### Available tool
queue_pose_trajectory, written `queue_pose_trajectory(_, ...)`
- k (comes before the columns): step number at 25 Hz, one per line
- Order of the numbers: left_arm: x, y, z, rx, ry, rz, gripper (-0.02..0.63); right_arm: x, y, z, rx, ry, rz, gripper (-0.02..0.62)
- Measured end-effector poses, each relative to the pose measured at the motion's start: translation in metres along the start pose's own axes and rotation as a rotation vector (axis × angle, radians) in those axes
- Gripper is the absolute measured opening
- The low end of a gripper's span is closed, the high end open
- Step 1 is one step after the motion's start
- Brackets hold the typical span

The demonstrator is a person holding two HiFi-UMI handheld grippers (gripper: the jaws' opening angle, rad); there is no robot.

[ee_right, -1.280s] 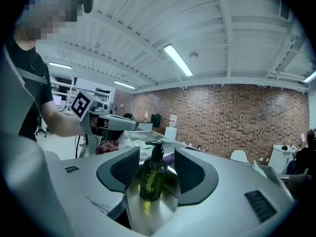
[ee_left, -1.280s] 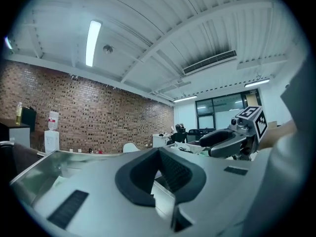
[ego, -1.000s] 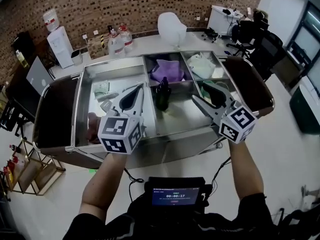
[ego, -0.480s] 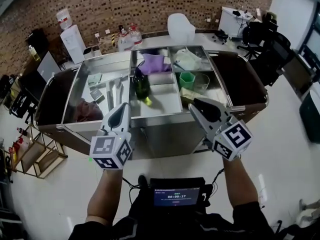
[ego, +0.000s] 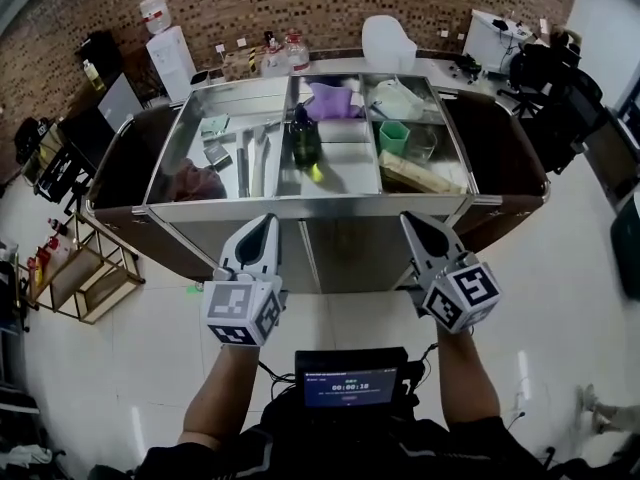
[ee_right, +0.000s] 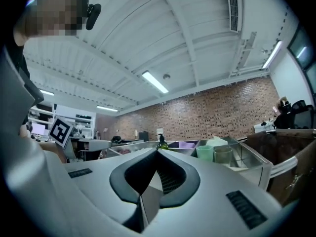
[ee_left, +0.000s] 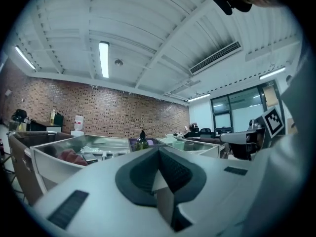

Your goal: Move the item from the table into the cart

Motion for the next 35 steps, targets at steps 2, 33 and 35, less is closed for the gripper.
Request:
queue_pose_trajectory(2, -0.001, -0.007, -0.008, -0.012, 0.002, -0.028, 0.011, -0.012, -0.002, -0.001, 0.011, -0.002, -0.031, 0.003)
queue_pose_trajectory(33, 0.011, -0.042, -0.025, -0.031, 0.01, -0.073, 0.011, -0.047, -0.031, -0.006, 0.008, 0.013, -0.077, 0.003)
queue_pose_trajectory(35, 0.011, -0.042, -0.023, -0.028, 0.008, -0.067, 0.011, -0.046, -0.031, -0.006, 0.009, 0.016, -0.072, 0.003)
Point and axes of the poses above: the fingertips, and each gripper's own axes: y forward along the fingers, x to its right, z out of its top, the point moved 6 cm from there along -y, backward along the fingers, and after that the axes turned 10 degrees about -x, right-handed, at the moved point
